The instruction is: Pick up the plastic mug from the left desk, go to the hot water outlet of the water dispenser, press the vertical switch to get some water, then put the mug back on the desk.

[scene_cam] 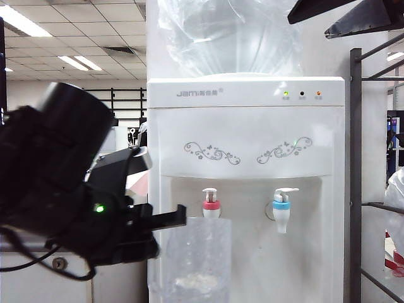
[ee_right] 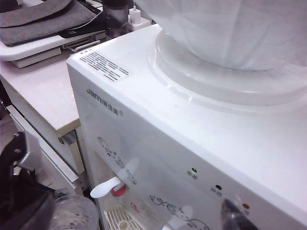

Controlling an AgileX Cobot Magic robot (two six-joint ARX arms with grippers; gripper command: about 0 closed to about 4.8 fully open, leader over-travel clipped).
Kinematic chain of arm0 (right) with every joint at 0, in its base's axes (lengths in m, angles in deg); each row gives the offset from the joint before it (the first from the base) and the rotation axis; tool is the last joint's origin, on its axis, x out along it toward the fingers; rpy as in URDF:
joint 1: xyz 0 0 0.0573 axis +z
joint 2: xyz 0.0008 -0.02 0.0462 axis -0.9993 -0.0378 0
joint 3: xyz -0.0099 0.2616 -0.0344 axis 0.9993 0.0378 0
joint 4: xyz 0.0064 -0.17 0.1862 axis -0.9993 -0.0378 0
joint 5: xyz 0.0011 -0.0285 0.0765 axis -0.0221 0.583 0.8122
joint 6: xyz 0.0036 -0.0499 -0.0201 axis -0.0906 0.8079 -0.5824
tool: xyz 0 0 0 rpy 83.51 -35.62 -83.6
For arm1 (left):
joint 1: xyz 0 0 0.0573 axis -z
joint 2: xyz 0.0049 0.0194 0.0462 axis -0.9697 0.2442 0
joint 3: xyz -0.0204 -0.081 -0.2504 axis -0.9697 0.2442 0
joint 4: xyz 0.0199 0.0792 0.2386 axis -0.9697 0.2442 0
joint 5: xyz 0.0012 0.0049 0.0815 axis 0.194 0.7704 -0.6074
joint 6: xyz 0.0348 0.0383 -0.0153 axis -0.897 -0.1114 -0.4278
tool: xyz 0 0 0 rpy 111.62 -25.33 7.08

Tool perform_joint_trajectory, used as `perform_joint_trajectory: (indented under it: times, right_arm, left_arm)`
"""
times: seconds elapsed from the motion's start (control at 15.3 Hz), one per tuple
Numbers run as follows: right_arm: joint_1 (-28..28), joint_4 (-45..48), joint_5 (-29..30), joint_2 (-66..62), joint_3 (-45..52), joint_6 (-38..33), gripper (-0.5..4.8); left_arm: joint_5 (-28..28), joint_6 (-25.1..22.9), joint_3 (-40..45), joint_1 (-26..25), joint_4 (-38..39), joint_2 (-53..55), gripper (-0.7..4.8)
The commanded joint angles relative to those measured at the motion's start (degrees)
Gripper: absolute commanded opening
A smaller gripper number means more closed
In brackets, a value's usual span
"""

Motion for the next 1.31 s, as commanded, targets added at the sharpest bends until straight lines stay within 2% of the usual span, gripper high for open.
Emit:
perform_joint_trajectory:
  times: [0.07,0.46,0.52,0.65,0.98,1.05,1.11,1.18,1.24,1.31]
  right_arm:
    - [0.1,0.8,0.1,0.1,-0.4,0.2,4.79]
    - [0.1,0.8,0.1,0.1,-0.4,0.2,4.79]
    - [0.1,0.8,0.1,0.1,-0.4,0.2,4.79]
    - [0.1,0.3,0.4,0.1,-0.4,0.2,4.79]
    - [2.0,-1.0,2.5,-0.4,-0.3,0.1,4.79]
    - [3.3,-1.7,3.2,-0.8,-0.3,0.1,3.68]
    - [4.6,-2.3,3.9,-1.5,-0.3,0.1,1.98]
    - [6.3,-2.8,3.9,-2.7,-0.3,0.2,-0.18]
    - [8.0,-2.4,3.1,-4.7,-0.3,0.6,-0.01]
    - [8.9,-1.4,1.8,-7.0,-0.3,1.0,-0.08]
  left_arm:
    - [-0.4,0.3,-4.6,0.1,5.7,1.0,-0.07]
    - [-0.9,0.3,-13.6,0.0,18.1,3.3,-0.07]
    - [-4.7,0.3,-14.0,0.0,17.4,4.0,-0.06]
    - [-7.8,0.3,-14.0,0.0,14.8,4.0,-0.06]
    - [-7.9,2.2,-14.2,0.0,8.1,4.0,-0.06]
    - [-7.6,2.4,-14.2,0.0,7.9,4.0,-0.07]
    - [-7.6,2.4,-14.2,0.0,8.0,4.0,-0.06]
    - [-7.4,2.4,-14.2,0.0,8.2,4.0,-0.06]
    - [-7.4,2.4,-14.2,0.0,8.2,4.0,-0.06]
    - [-7.4,2.4,-14.2,0.0,8.2,4.0,-0.06]
